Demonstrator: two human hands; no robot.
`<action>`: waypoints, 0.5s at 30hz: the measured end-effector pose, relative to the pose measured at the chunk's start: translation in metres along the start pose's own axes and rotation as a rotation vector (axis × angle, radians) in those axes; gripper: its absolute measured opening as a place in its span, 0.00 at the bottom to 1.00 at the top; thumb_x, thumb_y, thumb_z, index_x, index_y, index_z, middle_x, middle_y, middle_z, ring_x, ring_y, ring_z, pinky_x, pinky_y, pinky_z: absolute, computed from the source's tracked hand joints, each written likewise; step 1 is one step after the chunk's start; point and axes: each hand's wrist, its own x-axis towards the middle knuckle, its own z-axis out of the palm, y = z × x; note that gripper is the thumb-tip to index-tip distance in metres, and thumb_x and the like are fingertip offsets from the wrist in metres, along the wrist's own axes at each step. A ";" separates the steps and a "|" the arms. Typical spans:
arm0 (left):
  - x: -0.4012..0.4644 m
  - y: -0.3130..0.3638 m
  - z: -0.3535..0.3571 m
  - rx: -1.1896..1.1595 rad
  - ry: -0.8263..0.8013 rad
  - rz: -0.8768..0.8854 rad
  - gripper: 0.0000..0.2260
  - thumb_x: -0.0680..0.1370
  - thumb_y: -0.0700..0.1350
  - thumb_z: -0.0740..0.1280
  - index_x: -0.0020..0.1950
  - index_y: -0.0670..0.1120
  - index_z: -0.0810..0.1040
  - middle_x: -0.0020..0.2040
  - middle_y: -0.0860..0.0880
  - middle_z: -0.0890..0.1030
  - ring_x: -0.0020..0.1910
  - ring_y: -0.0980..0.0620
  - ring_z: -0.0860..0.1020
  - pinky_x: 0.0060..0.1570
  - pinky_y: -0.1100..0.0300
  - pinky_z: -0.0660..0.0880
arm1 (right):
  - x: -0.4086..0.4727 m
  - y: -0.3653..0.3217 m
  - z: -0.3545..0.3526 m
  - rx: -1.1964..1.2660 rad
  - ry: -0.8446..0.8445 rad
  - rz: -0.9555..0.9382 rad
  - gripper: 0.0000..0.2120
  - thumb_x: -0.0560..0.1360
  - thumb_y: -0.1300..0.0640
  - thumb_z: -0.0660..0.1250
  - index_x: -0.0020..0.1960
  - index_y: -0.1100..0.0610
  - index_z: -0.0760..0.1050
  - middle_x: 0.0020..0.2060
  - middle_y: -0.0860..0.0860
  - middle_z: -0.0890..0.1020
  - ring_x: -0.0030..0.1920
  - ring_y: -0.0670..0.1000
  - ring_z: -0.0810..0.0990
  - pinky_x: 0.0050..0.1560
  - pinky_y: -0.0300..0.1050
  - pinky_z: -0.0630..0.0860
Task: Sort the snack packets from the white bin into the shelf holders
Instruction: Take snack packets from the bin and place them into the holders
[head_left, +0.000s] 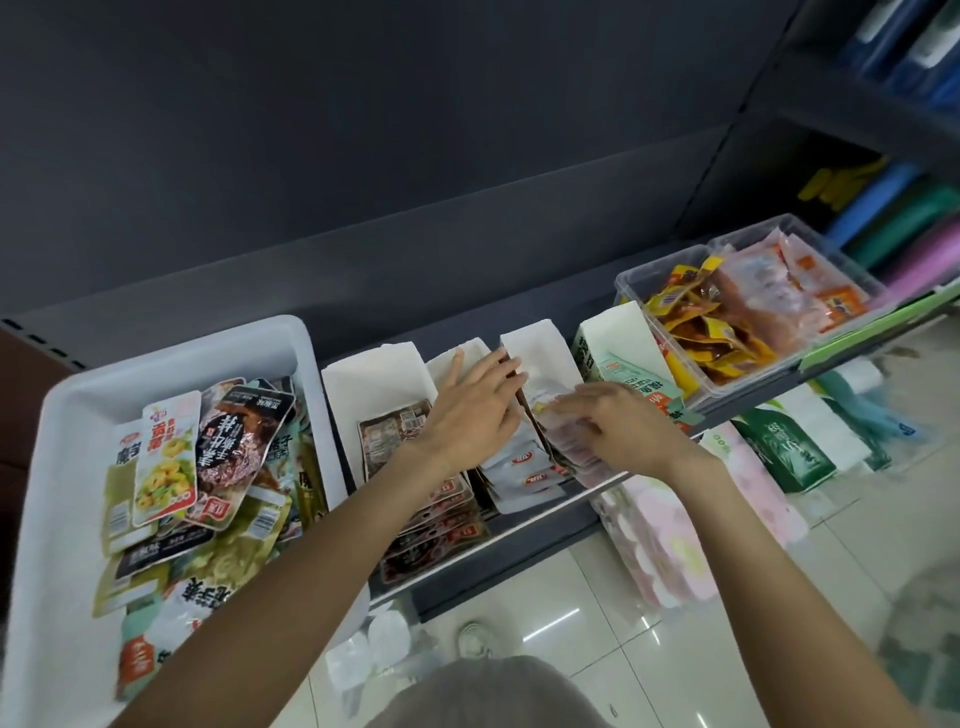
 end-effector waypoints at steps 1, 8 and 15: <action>-0.003 0.001 -0.004 -0.082 0.068 0.022 0.20 0.82 0.50 0.56 0.73 0.50 0.64 0.75 0.52 0.62 0.76 0.54 0.51 0.74 0.51 0.42 | -0.003 -0.004 -0.006 0.068 0.063 0.019 0.22 0.72 0.68 0.61 0.62 0.52 0.78 0.56 0.50 0.81 0.56 0.48 0.78 0.61 0.44 0.73; -0.087 0.007 -0.049 -0.616 0.629 -0.302 0.09 0.79 0.50 0.60 0.55 0.50 0.77 0.48 0.56 0.81 0.50 0.61 0.78 0.47 0.71 0.74 | -0.025 -0.062 -0.045 0.446 0.438 -0.017 0.15 0.77 0.68 0.61 0.58 0.55 0.80 0.49 0.42 0.81 0.48 0.31 0.77 0.51 0.23 0.71; -0.203 -0.041 -0.033 -0.611 0.741 -0.866 0.06 0.77 0.43 0.66 0.52 0.50 0.77 0.43 0.58 0.81 0.41 0.59 0.79 0.38 0.73 0.71 | 0.013 -0.158 -0.009 0.604 0.132 -0.336 0.14 0.76 0.67 0.62 0.55 0.56 0.81 0.45 0.46 0.84 0.47 0.40 0.81 0.51 0.34 0.77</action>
